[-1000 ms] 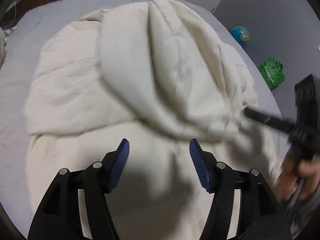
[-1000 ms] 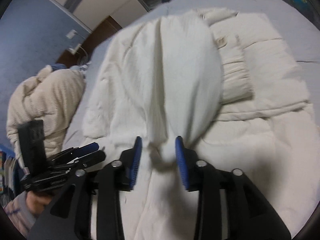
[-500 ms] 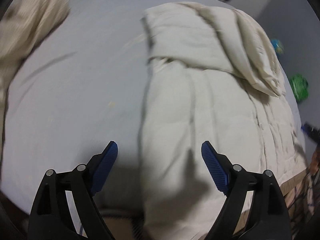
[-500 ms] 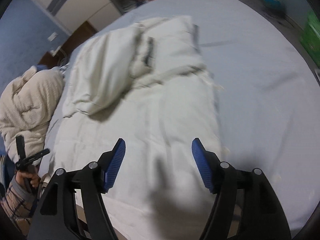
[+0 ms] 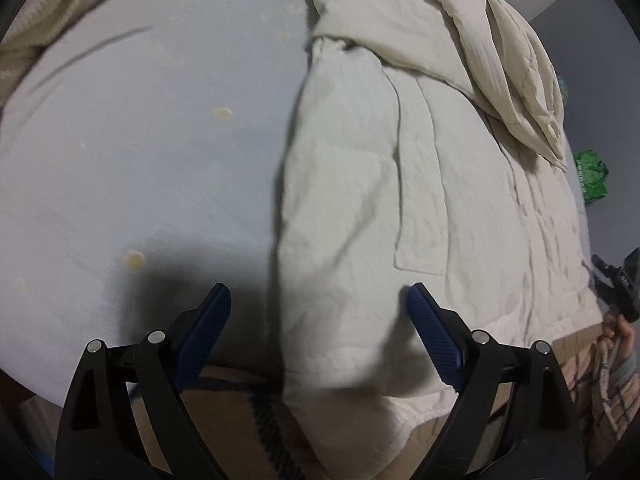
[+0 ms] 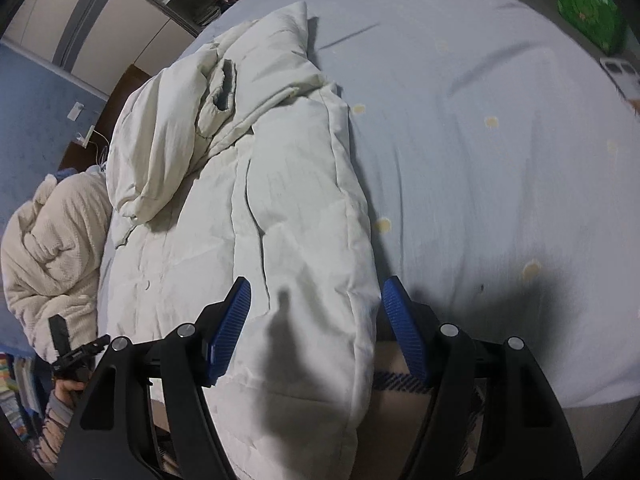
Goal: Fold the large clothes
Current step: 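Move both grippers to the jacket hem and grasp it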
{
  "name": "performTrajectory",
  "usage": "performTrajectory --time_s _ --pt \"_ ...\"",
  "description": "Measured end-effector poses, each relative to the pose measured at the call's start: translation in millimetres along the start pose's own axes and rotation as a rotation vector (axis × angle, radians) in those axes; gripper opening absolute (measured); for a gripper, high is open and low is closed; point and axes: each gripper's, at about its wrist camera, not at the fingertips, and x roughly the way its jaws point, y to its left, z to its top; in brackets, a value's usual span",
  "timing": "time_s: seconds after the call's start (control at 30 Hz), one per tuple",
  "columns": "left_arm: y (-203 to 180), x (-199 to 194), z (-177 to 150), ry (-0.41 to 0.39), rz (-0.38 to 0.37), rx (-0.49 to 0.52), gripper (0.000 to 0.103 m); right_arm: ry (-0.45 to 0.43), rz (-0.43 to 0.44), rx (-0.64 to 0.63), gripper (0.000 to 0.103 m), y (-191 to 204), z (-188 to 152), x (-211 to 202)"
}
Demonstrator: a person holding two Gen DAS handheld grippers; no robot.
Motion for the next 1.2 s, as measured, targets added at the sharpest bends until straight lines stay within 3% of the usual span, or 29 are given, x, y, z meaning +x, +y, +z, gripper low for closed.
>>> performTrajectory --time_s 0.13,0.5,0.83,1.03,1.2 --pt "-2 4 -2 0.009 -0.009 -0.003 0.086 0.006 0.038 0.053 0.065 -9 -4 1" --pt "-38 18 -7 0.012 0.097 0.07 0.087 0.068 0.116 0.067 0.065 -11 -11 10" --pt "-40 20 -10 0.018 0.098 0.071 0.088 0.086 0.13 0.048 0.065 -8 -15 11" --pt "-40 20 -17 0.049 0.038 0.048 0.088 0.089 0.151 0.002 0.065 0 -18 6" --pt "-46 21 -22 0.069 -0.059 0.05 0.087 0.103 0.257 -0.066 0.066 14 -25 -3"
